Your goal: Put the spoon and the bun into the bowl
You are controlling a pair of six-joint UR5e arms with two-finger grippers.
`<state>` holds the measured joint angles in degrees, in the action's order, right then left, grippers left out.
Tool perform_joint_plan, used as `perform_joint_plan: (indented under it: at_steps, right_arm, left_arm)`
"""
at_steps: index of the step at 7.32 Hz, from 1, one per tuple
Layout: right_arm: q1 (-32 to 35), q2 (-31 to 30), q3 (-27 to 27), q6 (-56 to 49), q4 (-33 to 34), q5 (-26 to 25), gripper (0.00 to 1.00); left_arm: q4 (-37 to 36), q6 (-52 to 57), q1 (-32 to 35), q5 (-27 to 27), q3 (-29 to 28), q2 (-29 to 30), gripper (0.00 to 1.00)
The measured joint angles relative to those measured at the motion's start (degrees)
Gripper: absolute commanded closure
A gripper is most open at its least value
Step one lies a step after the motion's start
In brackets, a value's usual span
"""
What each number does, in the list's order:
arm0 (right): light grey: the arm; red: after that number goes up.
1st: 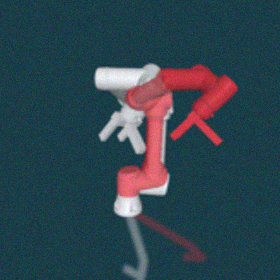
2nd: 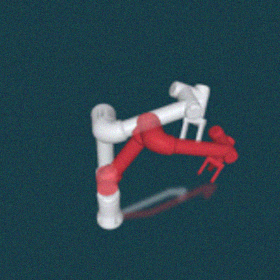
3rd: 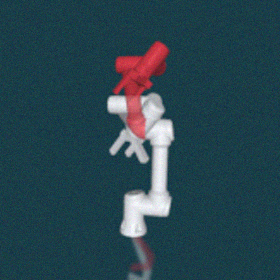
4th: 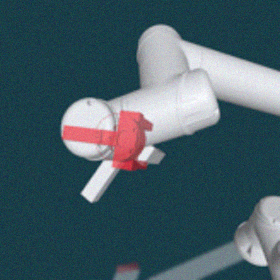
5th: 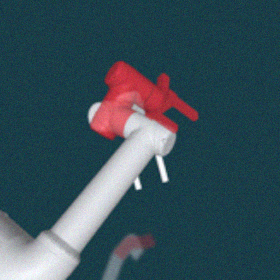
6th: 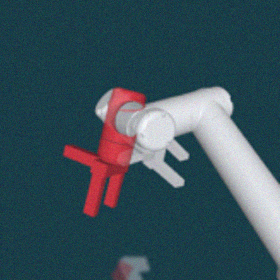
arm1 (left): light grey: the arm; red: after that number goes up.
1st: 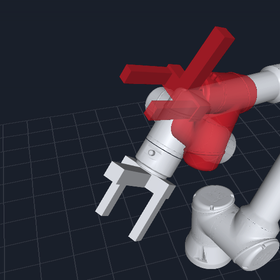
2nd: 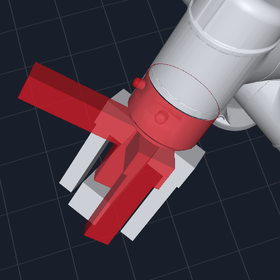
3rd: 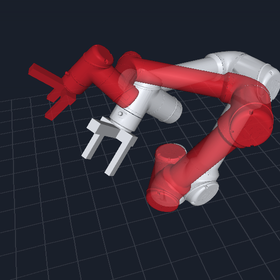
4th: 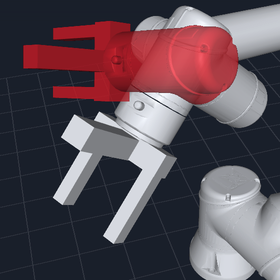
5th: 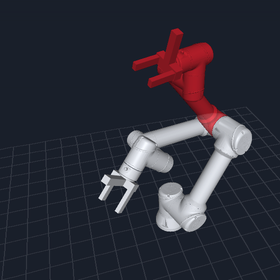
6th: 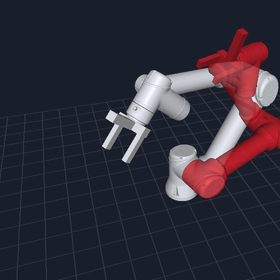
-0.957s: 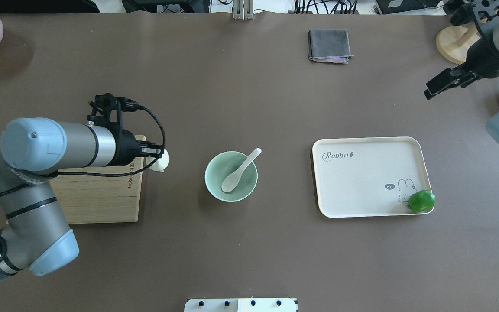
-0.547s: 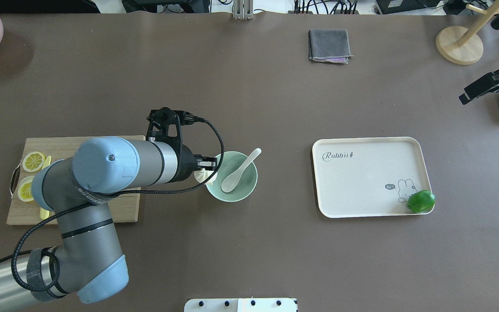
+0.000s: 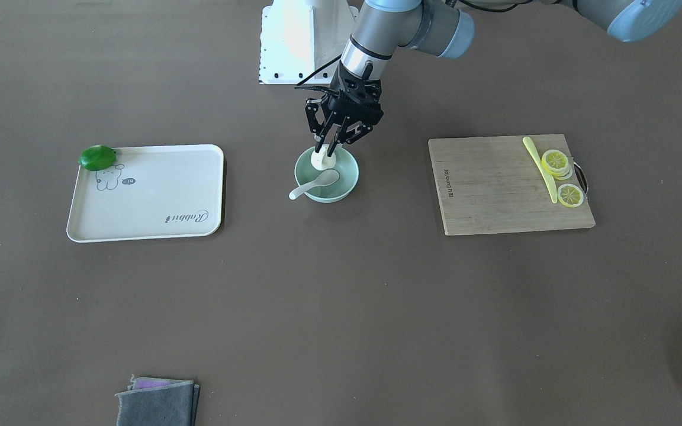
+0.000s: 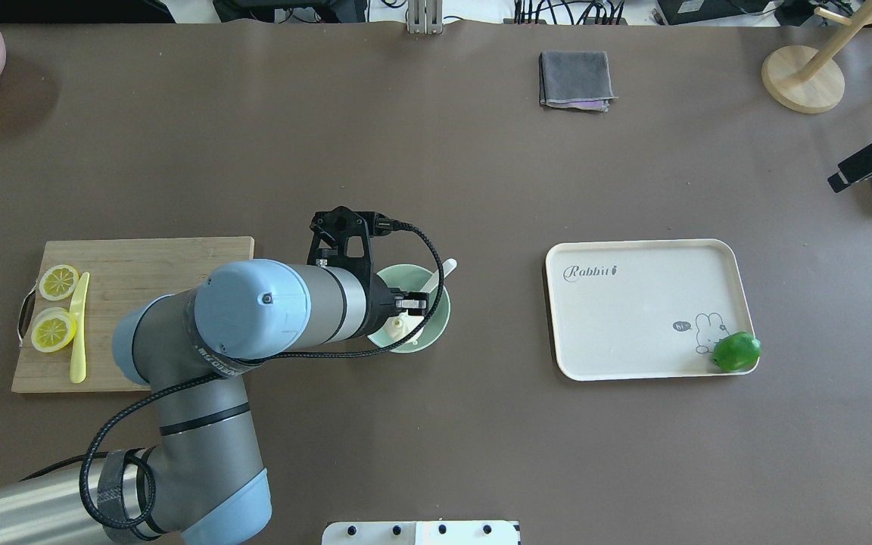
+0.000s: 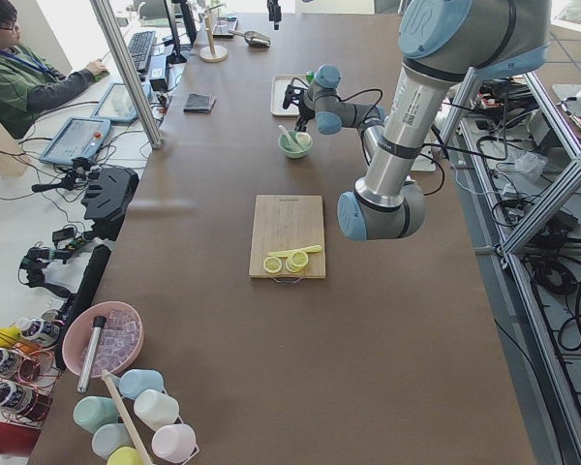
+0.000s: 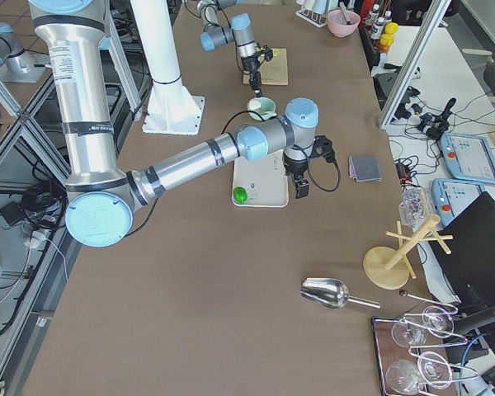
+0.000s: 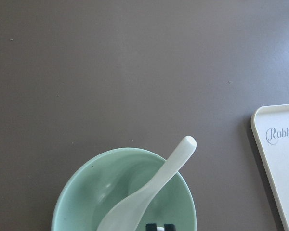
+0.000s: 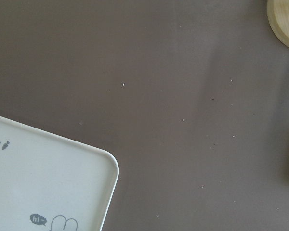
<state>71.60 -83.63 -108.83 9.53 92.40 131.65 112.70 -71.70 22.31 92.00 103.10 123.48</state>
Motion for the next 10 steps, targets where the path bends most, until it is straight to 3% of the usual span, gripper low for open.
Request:
perform_joint_plan:
  at_steps: [3, 4, 6, 8, 10]
  right_arm:
    - [0.1, -0.9, 0.3, 0.5, 0.1, -0.1, 0.00]
    - [0.5, -2.5, 0.4, 0.3, 0.1, -0.1, 0.00]
    - [2.3, -7.2, 0.7, -1.2, 0.0, -0.6, 0.00]
    - [7.2, -10.6, 2.7, -7.1, 0.2, -0.8, 0.00]
    - [12.7, -11.5, 6.8, -14.7, 0.6, -0.7, 0.00]
  left_arm:
    - [0.2, 1.6, 1.2, 1.0, 0.4, 0.0, 0.02]
    - [-0.2, 4.1, 3.1, 3.8, 0.6, -0.5, 0.02]
    - [-2.3, 12.9, 10.4, 15.7, 0.9, -4.1, 0.02]
    - [-3.2, 23.2, 19.8, 27.8, 2.2, -11.4, 0.02]
    - [-3.3, 37.9, 28.4, 33.0, 3.3, -20.3, 0.02]
